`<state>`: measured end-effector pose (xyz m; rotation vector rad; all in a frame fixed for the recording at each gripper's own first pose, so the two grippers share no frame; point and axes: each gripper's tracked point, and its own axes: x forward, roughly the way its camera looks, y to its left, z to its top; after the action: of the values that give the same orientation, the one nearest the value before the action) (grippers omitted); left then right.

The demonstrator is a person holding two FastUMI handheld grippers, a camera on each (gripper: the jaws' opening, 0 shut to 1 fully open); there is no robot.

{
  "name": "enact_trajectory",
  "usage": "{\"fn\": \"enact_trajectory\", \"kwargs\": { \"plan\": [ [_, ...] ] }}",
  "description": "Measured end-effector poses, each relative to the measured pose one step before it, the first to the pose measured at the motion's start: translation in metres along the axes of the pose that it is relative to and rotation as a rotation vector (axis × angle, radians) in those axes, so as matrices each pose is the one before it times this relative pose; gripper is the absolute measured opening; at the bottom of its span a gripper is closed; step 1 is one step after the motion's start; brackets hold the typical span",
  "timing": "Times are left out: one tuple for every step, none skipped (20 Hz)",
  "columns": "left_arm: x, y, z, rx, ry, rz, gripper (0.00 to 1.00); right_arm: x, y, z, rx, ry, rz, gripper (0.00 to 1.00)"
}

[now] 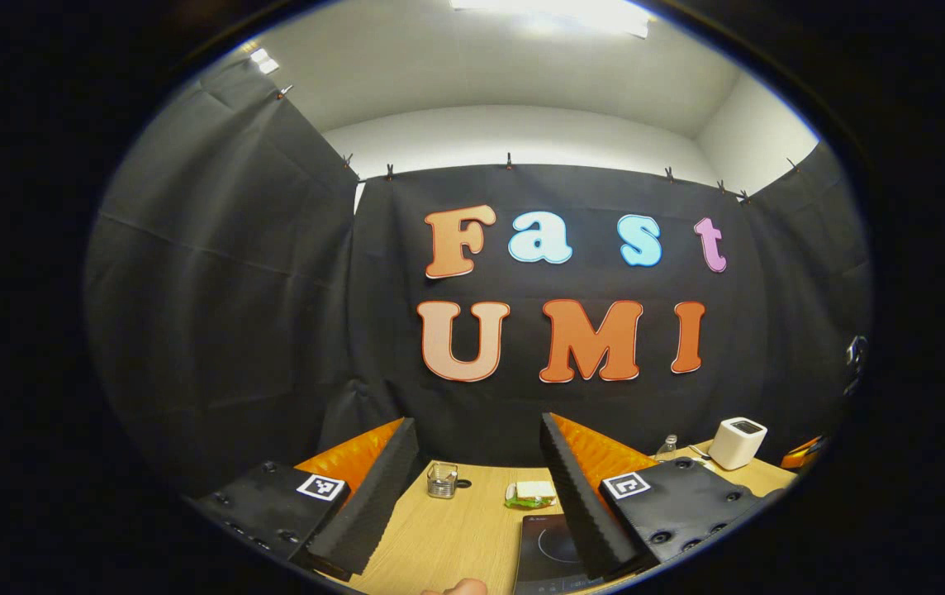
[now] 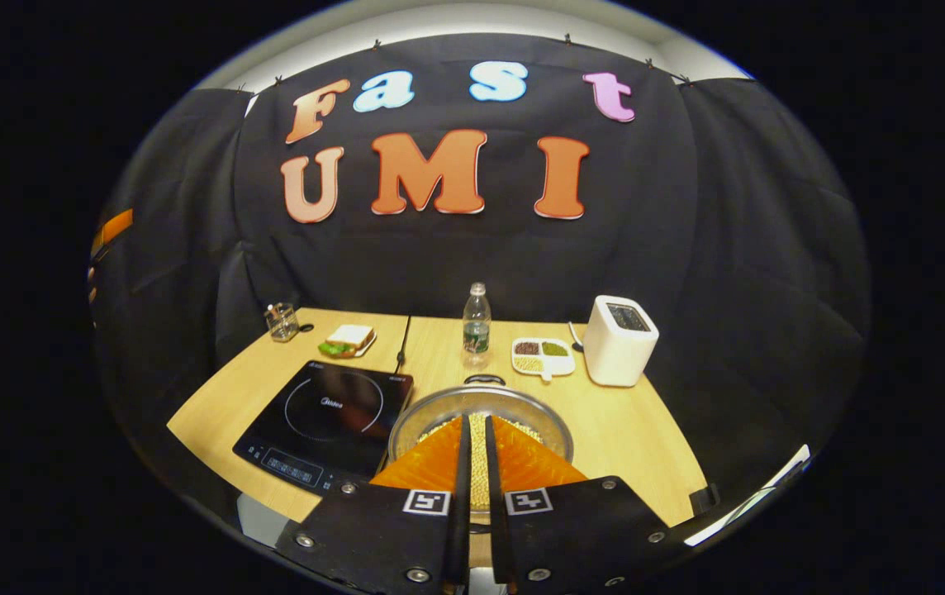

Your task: First push the handle of the pot to place it horizontally, then grasp the pot with both hands and set it on the induction cooktop.

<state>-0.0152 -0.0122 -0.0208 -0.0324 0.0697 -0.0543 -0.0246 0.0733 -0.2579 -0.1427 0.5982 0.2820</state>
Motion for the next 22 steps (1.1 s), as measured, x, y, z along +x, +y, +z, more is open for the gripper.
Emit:
{"fn": "enact_trajectory", "kwargs": {
  "plan": [
    [0.00032, -0.00223, -0.00311, -0.00734, 0.01046, -0.01007, 0.98, 0.00459, 0.00501, -0.00896, -0.00076, 0.02118, 0.01229, 0.10],
    [0.00141, -0.00136, -0.00201, -0.00426, 0.00673, -0.00483, 0.98, 0.00421, 0.00499, -0.00815, -0.00100, 0.02013, 0.00959, 0.10],
    [0.00132, 0.00162, -0.00207, -0.00234, 0.00282, -0.00104, 0.99, 0.00367, 0.00357, -0.00832, -0.00078, 0.01631, 0.00901, 0.10],
    [0.00001, 0.00055, 0.00011, 0.00055, -0.00012, 0.00078, 0.99, 0.00351, 0.00337, -0.00844, 0.00002, 0.01632, 0.00879, 0.10],
    [0.00056, 0.00005, 0.00008, 0.00276, -0.00042, 0.00201, 0.98, 0.00369, 0.00448, -0.00888, 0.00219, 0.01861, 0.01023, 0.10],
    [0.00048, 0.00026, -0.00044, 0.00186, 0.00024, 0.00170, 0.96, 0.00295, 0.00436, -0.00938, 0.00412, 0.01836, 0.01034, 0.10],
    [-0.00153, -0.00011, -0.00127, -0.00168, 0.00194, -0.00112, 0.97, 0.00309, 0.00346, -0.00927, 0.00226, 0.01993, 0.00770, 0.10],
    [-0.00011, -0.00067, -0.00121, -0.00267, 0.00394, -0.00283, 0.98, 0.00433, 0.00435, -0.00923, 0.00313, 0.02259, 0.00944, 0.10],
    [-0.00074, -0.00055, -0.00126, -0.00146, 0.00209, -0.00170, 0.99, 0.00363, 0.00268, -0.00990, 0.00496, 0.02159, 0.01032, 0.10],
    [-0.00011, -0.00008, 0.00021, 0.00110, -0.00086, 0.00109, 0.99, 0.00450, 0.00381, -0.00605, 0.00412, 0.01729, 0.00791, 0.10],
    [-0.00128, 0.00170, 0.00094, 0.00247, -0.00315, 0.00284, 0.98, 0.00447, -0.00090, -0.00669, 0.01001, 0.01625, 0.00123, 0.10],
    [0.00045, 0.00016, 0.00059, 0.00297, -0.00430, 0.00230, 0.98, 0.00322, -0.00005, -0.00606, 0.02100, 0.01487, 0.00863, 0.03],
    [0.00050, 0.00212, 0.00101, 0.00135, -0.00493, 0.00259, 0.98, 0.00455, 0.00126, -0.00663, 0.01251, 0.01340, 0.00302, 0.00],
    [-0.00100, 0.00095, 0.00032, -0.00046, -0.00234, 0.00192, 0.98, 0.00305, -0.00322, -0.00638, 0.00349, 0.00926, -0.01054, 0.00],
    [-0.00012, 0.00002, -0.00066, -0.00218, -0.00138, 0.00082, 0.98, 0.00358, -0.00123, -0.00586, 0.00363, 0.01174, -0.00371, 0.00],
    [0.00011, 0.00099, -0.00019, -0.00219, -0.00025, 0.00078, 0.98, 0.00314, 0.00284, -0.00641, 0.01255, 0.01493, 0.01038, 0.00],
    [-0.00013, 0.00005, -0.00139, -0.00083, 0.00093, 0.00105, 0.98, 0.00195, 0.00519, -0.00577, 0.01584, 0.01520, 0.01482, 0.00],
    [0.00068, 0.00061, -0.00112, -0.00121, 0.00094, 0.00024, 0.98, 0.00276, 0.00371, -0.00617, 0.00804, 0.01436, 0.01186, 0.00],
    [0.00074, 0.00075, -0.00070, -0.00149, 0.00124, 0.00059, 0.98, 0.00273, 0.00147, -0.00474, 0.00232, 0.00889, 0.00156, 0.00],
    [0.00066, 0.00013, -0.00164, -0.00021, 0.00210, 0.00123, 0.99, 0.00179, 0.00116, -0.00483, 0.00041, 0.01010, 0.00142, 0.00],
    [-0.00083, 0.00098, -0.00105, -0.00008, 0.00273, 0.00206, 0.99, 0.00315, 0.00126, -0.00515, 0.00464, 0.01167, 0.00486, 0.00],
    [0.00088, 0.00026, -0.00195, -0.00109, 0.00335, 0.00128, 0.99, 0.00248, 0.00119, -0.00481, 0.00647, 0.01286, 0.00597, 0.00]
  ]
}}
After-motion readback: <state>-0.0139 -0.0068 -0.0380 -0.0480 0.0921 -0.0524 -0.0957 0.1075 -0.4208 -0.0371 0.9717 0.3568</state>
